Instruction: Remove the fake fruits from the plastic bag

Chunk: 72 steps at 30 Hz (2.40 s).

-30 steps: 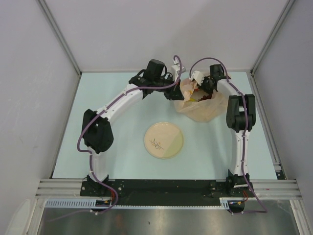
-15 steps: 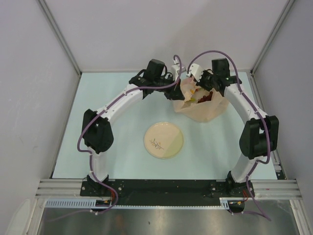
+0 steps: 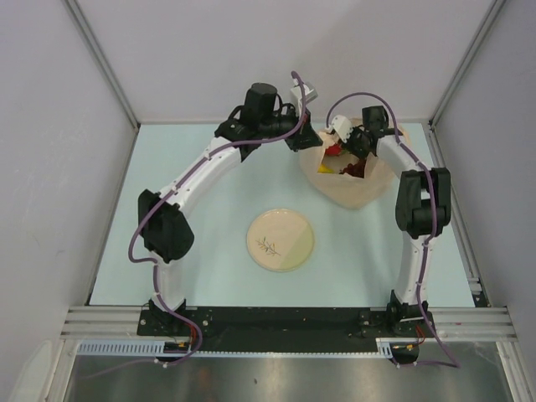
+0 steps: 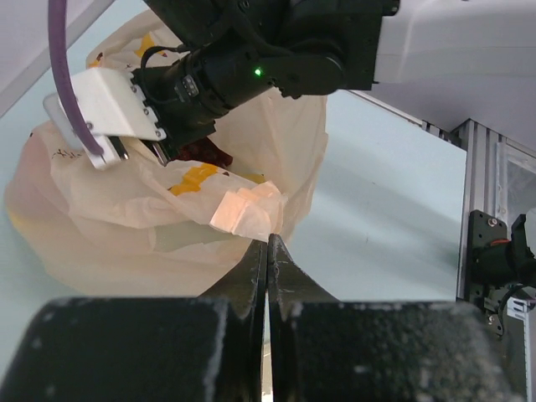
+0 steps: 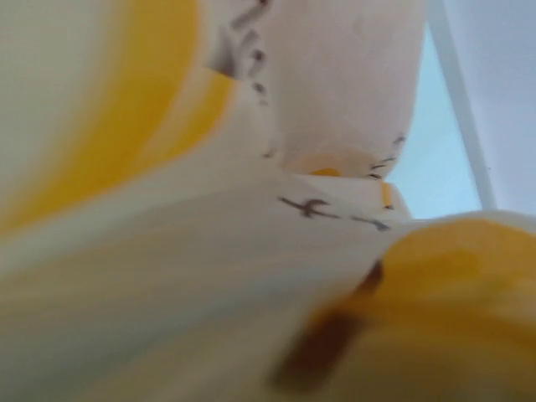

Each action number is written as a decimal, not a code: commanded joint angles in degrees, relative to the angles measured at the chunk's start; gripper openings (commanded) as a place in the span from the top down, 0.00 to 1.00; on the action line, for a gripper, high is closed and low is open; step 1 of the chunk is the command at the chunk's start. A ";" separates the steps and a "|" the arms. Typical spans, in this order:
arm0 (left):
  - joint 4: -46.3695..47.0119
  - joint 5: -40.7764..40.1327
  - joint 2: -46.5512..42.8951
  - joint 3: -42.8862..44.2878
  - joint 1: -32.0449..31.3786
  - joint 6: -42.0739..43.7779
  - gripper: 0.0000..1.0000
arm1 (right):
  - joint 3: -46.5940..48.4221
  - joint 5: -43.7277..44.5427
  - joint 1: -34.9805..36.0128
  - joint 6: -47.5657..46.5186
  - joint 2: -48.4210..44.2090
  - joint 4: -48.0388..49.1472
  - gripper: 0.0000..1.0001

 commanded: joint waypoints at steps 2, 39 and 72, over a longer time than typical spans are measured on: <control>2.91 -0.07 -0.41 2.34 0.47 -1.25 1.00 | 7.23 -1.48 -1.66 -3.73 3.89 2.24 0.56; 4.40 2.83 4.96 4.64 1.43 -4.59 1.00 | 3.32 -3.32 -0.79 2.68 -1.85 10.77 1.00; 12.32 -36.63 3.37 -16.91 3.72 4.81 1.00 | -15.62 -14.14 1.94 8.12 -18.60 -22.02 0.64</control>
